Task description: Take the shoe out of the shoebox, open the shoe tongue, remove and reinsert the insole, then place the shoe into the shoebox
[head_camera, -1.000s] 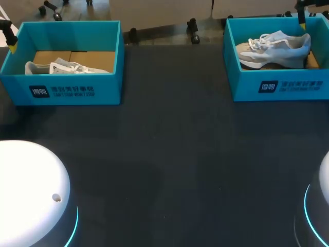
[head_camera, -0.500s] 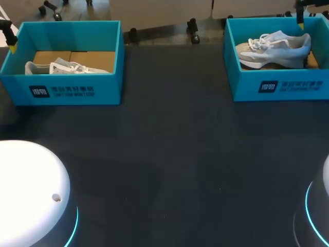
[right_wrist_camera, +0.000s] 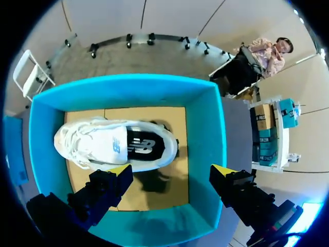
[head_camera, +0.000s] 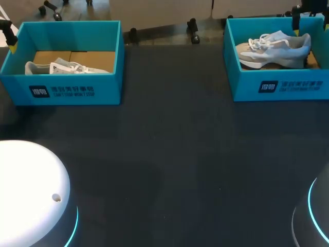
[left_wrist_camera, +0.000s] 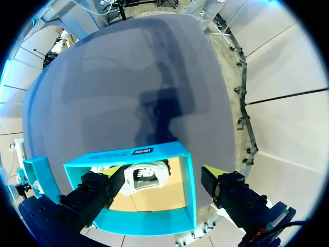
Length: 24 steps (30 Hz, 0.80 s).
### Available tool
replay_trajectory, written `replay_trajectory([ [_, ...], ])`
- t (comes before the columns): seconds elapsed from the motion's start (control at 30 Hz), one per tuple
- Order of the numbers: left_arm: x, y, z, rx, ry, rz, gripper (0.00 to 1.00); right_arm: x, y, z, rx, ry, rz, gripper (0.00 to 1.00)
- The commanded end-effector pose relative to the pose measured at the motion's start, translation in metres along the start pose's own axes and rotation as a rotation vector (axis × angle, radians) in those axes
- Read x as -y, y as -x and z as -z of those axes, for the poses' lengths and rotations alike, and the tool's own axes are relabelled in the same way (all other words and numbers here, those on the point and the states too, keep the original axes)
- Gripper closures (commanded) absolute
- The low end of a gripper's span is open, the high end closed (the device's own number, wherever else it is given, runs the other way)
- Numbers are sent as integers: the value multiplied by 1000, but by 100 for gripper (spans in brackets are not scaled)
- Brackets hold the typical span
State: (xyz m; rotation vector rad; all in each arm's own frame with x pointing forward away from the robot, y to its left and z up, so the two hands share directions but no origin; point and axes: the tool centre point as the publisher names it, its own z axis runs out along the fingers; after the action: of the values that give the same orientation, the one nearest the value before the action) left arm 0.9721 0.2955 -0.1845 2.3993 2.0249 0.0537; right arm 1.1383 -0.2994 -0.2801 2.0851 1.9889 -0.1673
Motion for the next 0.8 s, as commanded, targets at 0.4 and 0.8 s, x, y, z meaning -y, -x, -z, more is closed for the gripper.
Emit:
replay_trajectory([
  [0.4,1,0,0,-3,3,-1,0,-19,4,-33,-41,-48,75,0],
  [0.8,1,0,0,-3,3,-1,0,-24,8,-50,-80,-66,90,2],
])
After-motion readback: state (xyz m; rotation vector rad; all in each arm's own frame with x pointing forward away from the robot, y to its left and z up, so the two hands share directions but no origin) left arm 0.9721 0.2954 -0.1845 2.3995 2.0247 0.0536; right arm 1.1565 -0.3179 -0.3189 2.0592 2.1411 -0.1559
